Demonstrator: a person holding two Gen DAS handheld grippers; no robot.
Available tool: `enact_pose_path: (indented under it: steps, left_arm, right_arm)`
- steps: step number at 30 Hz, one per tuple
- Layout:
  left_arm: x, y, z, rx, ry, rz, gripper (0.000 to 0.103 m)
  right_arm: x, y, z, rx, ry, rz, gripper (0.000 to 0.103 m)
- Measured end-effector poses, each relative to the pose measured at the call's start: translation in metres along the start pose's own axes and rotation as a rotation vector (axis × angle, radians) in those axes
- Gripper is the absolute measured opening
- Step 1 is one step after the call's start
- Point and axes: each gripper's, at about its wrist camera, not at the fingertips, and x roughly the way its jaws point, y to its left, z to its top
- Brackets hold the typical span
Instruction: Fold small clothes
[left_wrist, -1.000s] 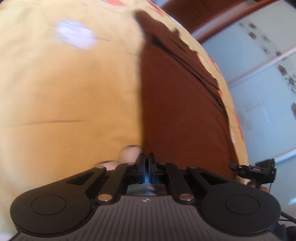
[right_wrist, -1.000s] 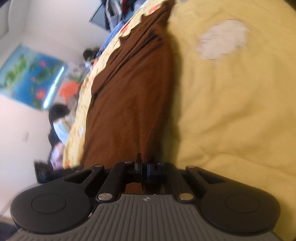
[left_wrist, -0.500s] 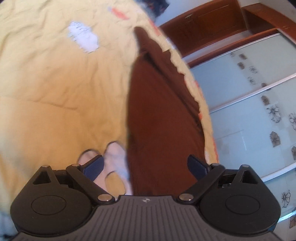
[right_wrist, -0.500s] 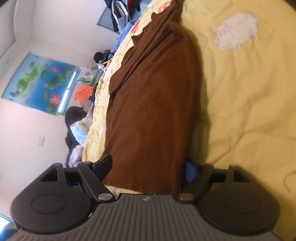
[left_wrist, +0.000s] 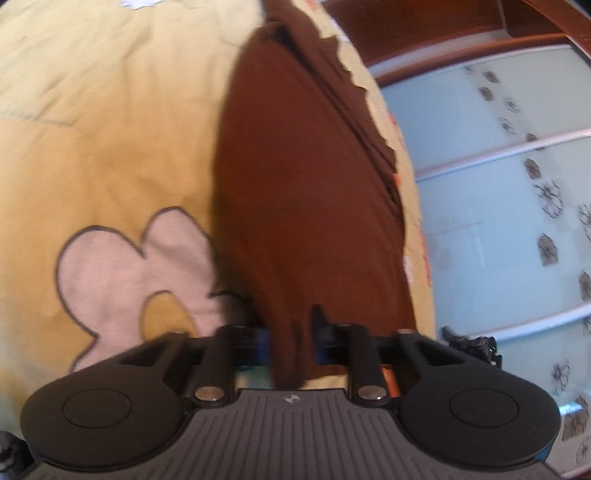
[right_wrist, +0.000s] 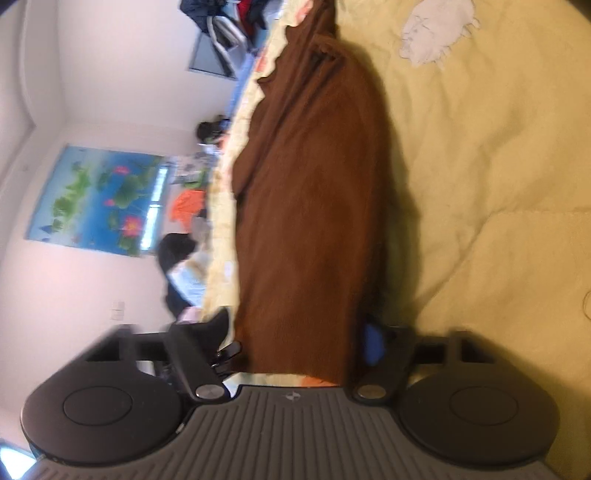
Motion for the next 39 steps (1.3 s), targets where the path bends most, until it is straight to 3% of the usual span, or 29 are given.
enact_pose_path:
  steps: [2, 4, 6, 8, 11, 12, 13, 16, 18, 20, 21, 22, 23, 24, 26, 28, 30, 33, 36, 39]
  left_arm:
    - [-0.002, -0.006, 0.0, 0.038, -0.018, 0.037, 0.005]
    - [-0.015, -0.023, -0.001, 0.123, -0.062, 0.057, 0.004]
    - [-0.04, -0.041, -0.002, 0.198, -0.101, 0.009, 0.004]
    - [-0.053, -0.048, -0.003, 0.254, -0.107, 0.07, 0.004]
    - [-0.041, -0.023, -0.005, 0.215, -0.03, 0.177, 0.004]
    - [-0.033, -0.014, -0.005, 0.193, -0.008, 0.203, 0.004]
    - [-0.031, -0.008, -0.005, 0.174, -0.015, 0.181, 0.004]
    - [-0.043, -0.008, 0.005, 0.142, -0.03, 0.179, 0.007]
    - [-0.058, -0.025, 0.017, 0.214, -0.077, 0.244, 0.01]
    - [-0.064, -0.052, 0.034, 0.32, -0.174, 0.375, 0.026]
    - [-0.061, -0.068, 0.041, 0.395, -0.25, 0.427, 0.045]
    - [-0.053, -0.083, 0.048, 0.464, -0.324, 0.451, 0.072]
    - [-0.042, -0.095, 0.055, 0.514, -0.382, 0.451, 0.081]
    - [-0.025, -0.104, 0.064, 0.558, -0.418, 0.428, 0.084]
    - [0.024, -0.118, 0.084, 0.621, -0.4, 0.408, 0.084]
    - [0.075, -0.123, 0.102, 0.658, -0.356, 0.445, 0.083]
    - [0.119, -0.112, 0.118, 0.637, -0.283, 0.537, 0.083]
    - [0.126, -0.092, 0.109, 0.763, -0.334, 0.618, 0.084]
    - [0.103, -0.081, 0.111, 0.76, -0.308, 0.603, 0.085]
    - [0.079, -0.084, 0.138, 0.662, -0.401, 0.573, 0.084]
  right_arm:
    - [0.009, -0.002, 0.0, -0.019, 0.02, -0.086, 0.014]
    - [0.007, 0.002, -0.001, -0.047, 0.001, -0.092, 0.014]
    - [-0.006, 0.018, -0.005, -0.095, -0.027, -0.04, 0.014]
    - [-0.02, 0.028, -0.009, -0.14, -0.037, -0.064, 0.013]
    - [-0.021, 0.004, -0.009, -0.103, 0.0, -0.194, 0.013]
    - [-0.019, -0.004, -0.01, -0.085, 0.004, -0.186, 0.007]
    - [-0.019, -0.007, -0.011, -0.071, 0.004, -0.167, 0.008]
    - [-0.02, 0.001, -0.008, -0.069, -0.008, -0.172, 0.024]
    - [-0.029, 0.016, 0.002, -0.11, -0.063, -0.193, 0.057]
    - [-0.036, 0.039, 0.019, -0.2, -0.166, -0.226, 0.062]
    - [-0.033, 0.052, 0.031, -0.247, -0.207, -0.249, 0.062]
    - [-0.024, 0.064, 0.043, -0.291, -0.245, -0.27, 0.062]
    - [-0.013, 0.073, 0.057, -0.338, -0.271, -0.293, 0.062]
    - [0.005, 0.084, 0.071, -0.392, -0.287, -0.317, 0.062]
    - [0.046, 0.094, 0.102, -0.456, -0.304, -0.348, 0.062]
    - [0.091, 0.094, 0.128, -0.473, -0.267, -0.382, 0.062]
    - [0.132, 0.087, 0.141, -0.518, -0.208, -0.485, 0.061]
    - [0.137, 0.077, 0.133, -0.697, -0.23, -0.525, 0.059]
    - [0.119, 0.065, 0.132, -0.693, -0.228, -0.515, 0.059]
    - [0.119, 0.08, 0.147, -0.646, -0.139, -0.501, 0.064]
